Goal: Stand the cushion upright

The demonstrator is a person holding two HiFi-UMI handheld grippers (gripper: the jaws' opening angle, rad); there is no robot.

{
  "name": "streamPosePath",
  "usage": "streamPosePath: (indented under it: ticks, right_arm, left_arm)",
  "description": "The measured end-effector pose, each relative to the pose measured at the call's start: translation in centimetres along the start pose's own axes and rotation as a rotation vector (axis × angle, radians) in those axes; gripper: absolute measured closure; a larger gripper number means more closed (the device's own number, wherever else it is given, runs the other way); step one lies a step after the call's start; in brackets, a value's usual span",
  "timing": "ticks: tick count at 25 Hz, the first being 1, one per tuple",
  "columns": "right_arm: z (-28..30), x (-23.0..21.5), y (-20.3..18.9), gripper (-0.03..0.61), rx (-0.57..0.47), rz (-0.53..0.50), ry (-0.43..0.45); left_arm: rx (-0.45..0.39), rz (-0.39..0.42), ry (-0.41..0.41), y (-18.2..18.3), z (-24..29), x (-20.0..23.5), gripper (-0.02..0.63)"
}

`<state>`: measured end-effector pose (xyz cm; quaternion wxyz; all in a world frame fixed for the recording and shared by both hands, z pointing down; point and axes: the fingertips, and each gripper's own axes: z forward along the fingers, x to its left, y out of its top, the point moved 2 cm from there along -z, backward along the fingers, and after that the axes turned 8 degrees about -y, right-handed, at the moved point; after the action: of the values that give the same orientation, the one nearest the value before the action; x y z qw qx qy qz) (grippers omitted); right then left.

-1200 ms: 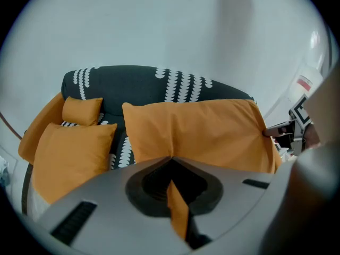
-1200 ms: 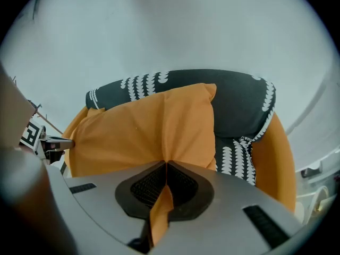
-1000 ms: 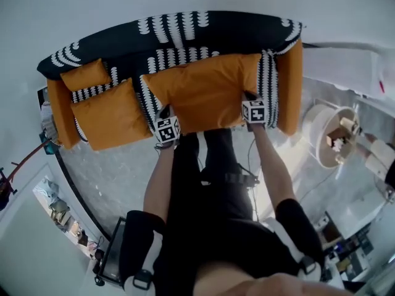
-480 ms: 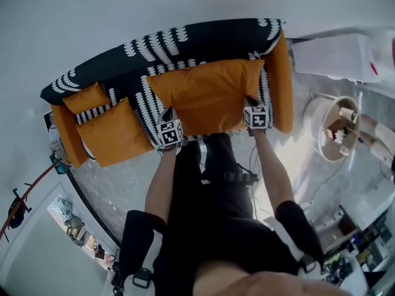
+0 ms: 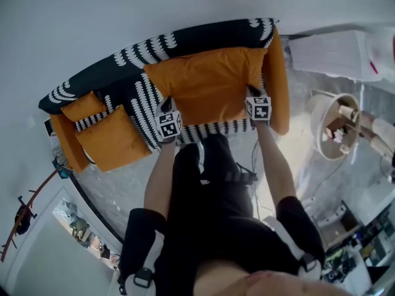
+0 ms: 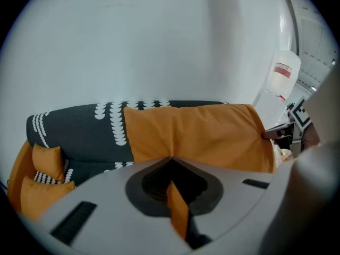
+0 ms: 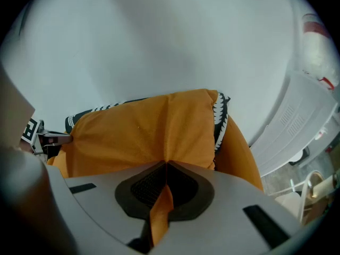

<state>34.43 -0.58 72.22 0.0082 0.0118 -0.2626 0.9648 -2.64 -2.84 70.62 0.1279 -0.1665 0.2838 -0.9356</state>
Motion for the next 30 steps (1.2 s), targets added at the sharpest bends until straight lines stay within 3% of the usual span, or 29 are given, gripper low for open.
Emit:
streamPosePath:
  ticks: [11, 30]
  right_arm:
    - [3.9, -3.0, 6.9, 0.574, -0.066, -0.020, -0.008]
    - [9.1, -4.0, 5.3, 0.574, -0.008, -0.051, 0.007]
  left_arm:
    - [-0.059, 0.012, 0.021, 5.9, 4.2, -0.6, 0.615]
    - [0.013, -0.021, 0.074, 3.4, 8.9, -0.5, 0.615]
